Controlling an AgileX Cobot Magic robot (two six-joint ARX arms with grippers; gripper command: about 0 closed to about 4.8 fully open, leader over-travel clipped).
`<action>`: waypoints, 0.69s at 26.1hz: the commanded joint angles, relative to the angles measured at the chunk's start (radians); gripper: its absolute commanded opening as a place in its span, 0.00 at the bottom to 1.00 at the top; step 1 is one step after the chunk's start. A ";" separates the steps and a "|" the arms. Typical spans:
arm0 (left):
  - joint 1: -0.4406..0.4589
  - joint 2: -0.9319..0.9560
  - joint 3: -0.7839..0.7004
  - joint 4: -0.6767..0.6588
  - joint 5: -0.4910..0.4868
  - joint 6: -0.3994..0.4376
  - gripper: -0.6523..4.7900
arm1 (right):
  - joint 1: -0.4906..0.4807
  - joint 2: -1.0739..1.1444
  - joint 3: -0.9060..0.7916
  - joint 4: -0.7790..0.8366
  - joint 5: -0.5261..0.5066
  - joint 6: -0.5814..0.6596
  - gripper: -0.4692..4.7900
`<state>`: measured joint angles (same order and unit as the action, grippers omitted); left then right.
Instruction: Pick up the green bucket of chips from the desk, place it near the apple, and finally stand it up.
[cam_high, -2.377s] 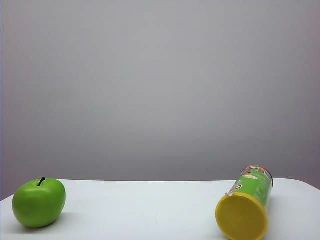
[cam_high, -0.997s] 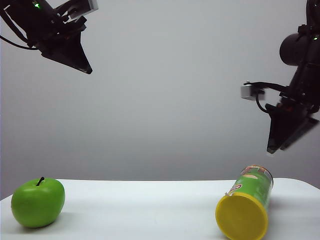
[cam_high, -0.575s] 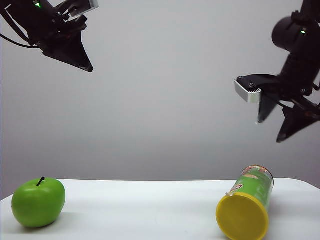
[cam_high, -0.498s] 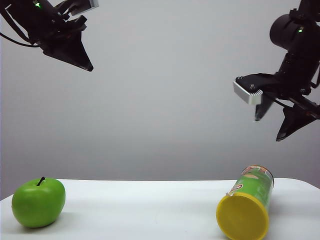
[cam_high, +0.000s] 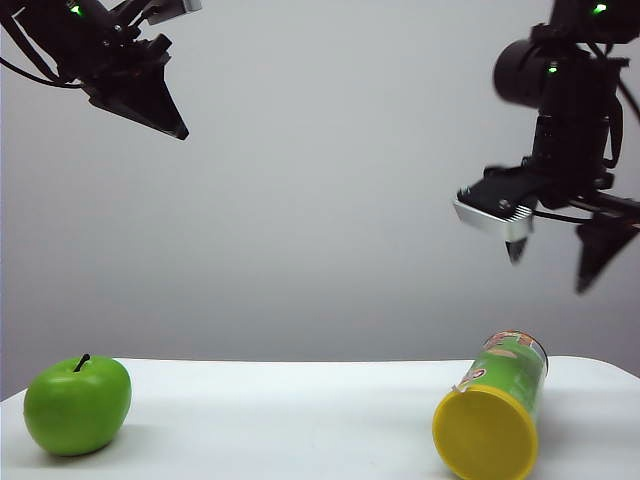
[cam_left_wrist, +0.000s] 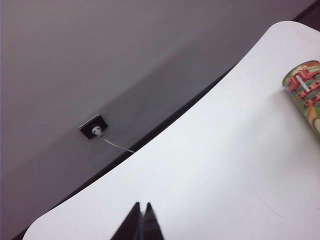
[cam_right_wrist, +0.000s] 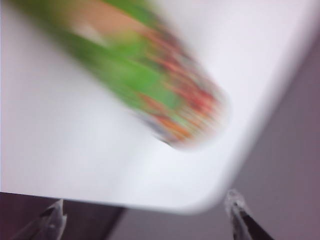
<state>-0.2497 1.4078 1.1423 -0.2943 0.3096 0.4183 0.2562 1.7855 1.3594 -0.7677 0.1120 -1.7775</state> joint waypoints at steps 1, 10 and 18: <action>0.001 -0.005 0.004 0.019 -0.002 -0.004 0.11 | 0.034 -0.005 0.004 -0.159 -0.127 0.004 1.00; 0.001 -0.005 0.003 0.011 0.001 -0.003 0.11 | 0.047 0.063 0.004 -0.142 -0.304 -0.196 1.00; 0.001 -0.005 0.000 -0.016 0.002 -0.004 0.11 | 0.047 0.192 0.004 -0.086 -0.238 -0.294 1.00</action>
<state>-0.2497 1.4078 1.1419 -0.3099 0.3058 0.4149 0.3035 1.9743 1.3628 -0.8776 -0.1184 -2.0560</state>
